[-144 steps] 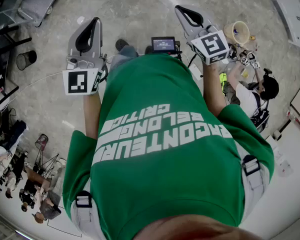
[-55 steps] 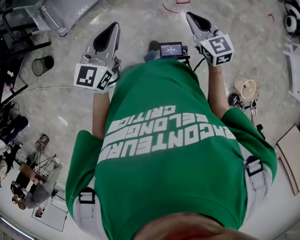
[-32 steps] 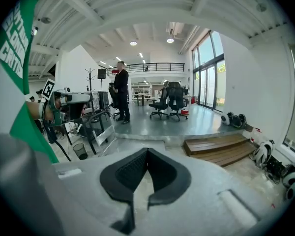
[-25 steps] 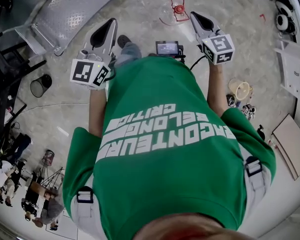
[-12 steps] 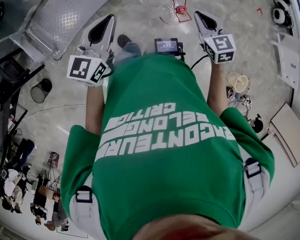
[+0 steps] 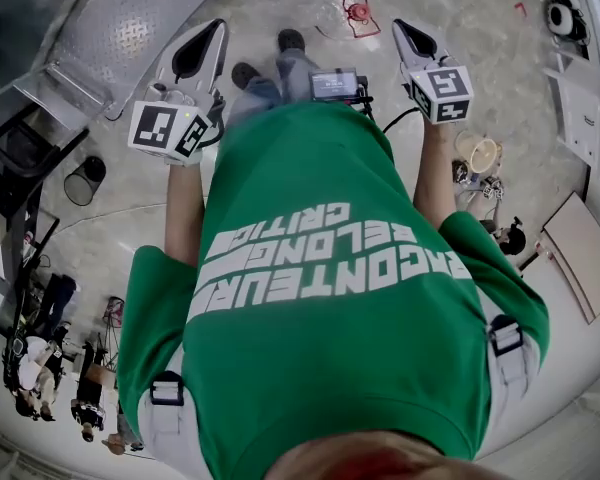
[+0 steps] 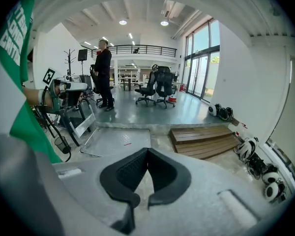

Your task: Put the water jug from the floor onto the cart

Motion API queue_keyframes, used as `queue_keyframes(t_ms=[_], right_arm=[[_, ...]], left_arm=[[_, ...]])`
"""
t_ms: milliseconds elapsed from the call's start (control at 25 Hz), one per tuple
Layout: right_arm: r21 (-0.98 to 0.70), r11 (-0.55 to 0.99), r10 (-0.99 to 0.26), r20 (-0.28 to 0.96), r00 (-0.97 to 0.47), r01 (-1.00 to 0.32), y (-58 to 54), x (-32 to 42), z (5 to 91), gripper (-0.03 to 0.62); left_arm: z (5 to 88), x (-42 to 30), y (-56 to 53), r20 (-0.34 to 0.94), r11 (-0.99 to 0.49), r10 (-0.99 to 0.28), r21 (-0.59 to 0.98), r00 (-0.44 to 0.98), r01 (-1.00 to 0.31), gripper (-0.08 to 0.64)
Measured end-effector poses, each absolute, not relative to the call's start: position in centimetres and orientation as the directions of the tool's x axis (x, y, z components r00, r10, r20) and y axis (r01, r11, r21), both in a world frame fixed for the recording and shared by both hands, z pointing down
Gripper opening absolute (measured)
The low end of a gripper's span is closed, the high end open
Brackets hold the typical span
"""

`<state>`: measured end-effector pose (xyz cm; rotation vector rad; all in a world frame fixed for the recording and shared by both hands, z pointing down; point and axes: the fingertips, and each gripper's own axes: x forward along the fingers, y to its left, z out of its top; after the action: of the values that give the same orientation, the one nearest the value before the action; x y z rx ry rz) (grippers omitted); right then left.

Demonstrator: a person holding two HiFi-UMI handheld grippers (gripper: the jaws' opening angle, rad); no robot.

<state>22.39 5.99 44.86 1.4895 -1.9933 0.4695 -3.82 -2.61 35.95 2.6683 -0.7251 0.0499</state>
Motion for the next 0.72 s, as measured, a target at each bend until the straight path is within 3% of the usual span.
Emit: queue_keyframes(t_ms=[480,720], right_arm=[[0.018,0.352,-0.714,0.652,-0.257,-0.936,1.1,27.2,47.6,-0.008],[0.007,0.309,-0.700,0.678,-0.223,-0.951,0.3,30.6,52.0,-0.006]], left_arm=[[37.2,2.4,-4.2,0.192,-0.793,-0.464,0.346,0.865,-0.502,0.015],[40.0,6.5,-4.8,0.253,-0.824,-0.377,0.348,0.891,-0.448,0.016]])
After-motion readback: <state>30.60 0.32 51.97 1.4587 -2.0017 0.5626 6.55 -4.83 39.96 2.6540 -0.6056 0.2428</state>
